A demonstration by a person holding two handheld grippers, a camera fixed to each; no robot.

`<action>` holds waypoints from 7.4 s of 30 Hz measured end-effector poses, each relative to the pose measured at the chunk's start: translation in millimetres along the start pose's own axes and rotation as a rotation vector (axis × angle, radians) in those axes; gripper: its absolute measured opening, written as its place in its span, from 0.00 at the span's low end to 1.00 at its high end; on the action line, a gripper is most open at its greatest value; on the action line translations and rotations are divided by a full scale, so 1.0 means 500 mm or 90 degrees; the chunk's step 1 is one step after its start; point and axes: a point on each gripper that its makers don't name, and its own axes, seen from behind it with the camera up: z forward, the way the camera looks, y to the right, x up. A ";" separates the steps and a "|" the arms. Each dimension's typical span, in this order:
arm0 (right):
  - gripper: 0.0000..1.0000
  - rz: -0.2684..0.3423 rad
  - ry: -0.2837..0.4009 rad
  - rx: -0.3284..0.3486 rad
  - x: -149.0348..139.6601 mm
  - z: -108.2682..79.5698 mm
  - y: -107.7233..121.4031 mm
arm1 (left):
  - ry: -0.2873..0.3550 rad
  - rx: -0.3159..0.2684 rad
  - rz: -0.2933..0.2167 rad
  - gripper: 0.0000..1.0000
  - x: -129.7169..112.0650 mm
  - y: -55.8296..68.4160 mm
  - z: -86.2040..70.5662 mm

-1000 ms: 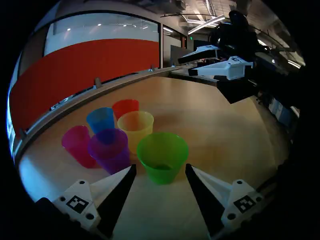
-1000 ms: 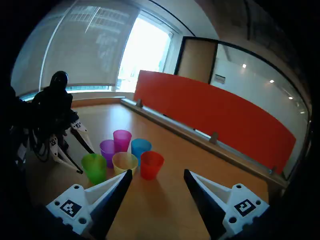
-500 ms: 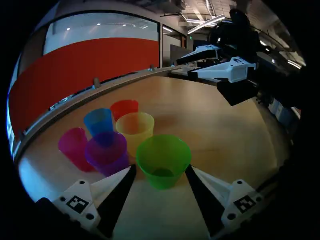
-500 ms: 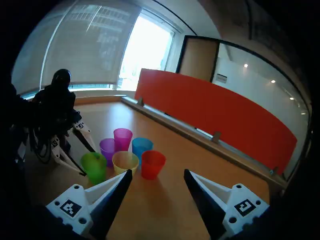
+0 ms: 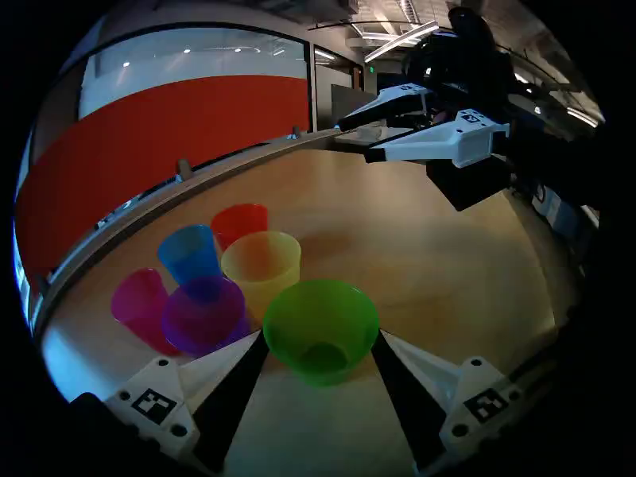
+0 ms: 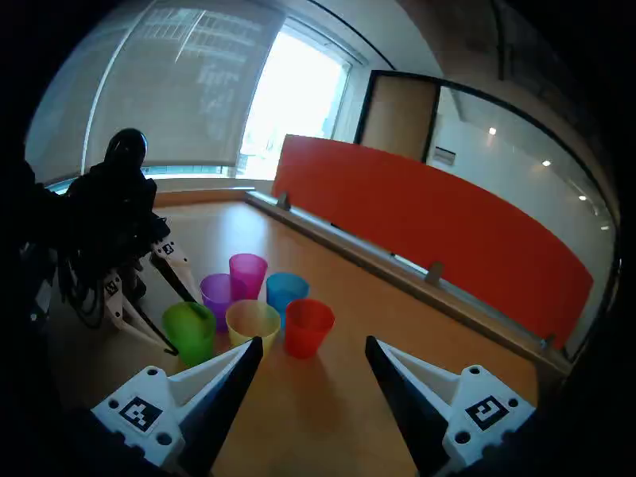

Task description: Pour water

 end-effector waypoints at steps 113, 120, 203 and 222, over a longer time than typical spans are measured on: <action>1.00 -0.012 -0.212 0.190 -0.041 0.440 -0.095 | 0.126 0.145 -0.104 0.84 0.020 -0.088 -0.280; 0.99 -0.022 -0.218 0.187 -0.045 0.444 -0.094 | 0.127 0.144 -0.104 0.84 0.020 -0.088 -0.280; 0.91 0.104 0.155 0.050 0.150 -0.057 -0.191 | 0.231 0.147 -0.049 0.85 0.165 0.086 -0.336; 0.91 0.100 0.166 0.022 0.102 -0.127 -0.205 | 0.247 0.120 -0.051 0.85 0.187 0.143 -0.314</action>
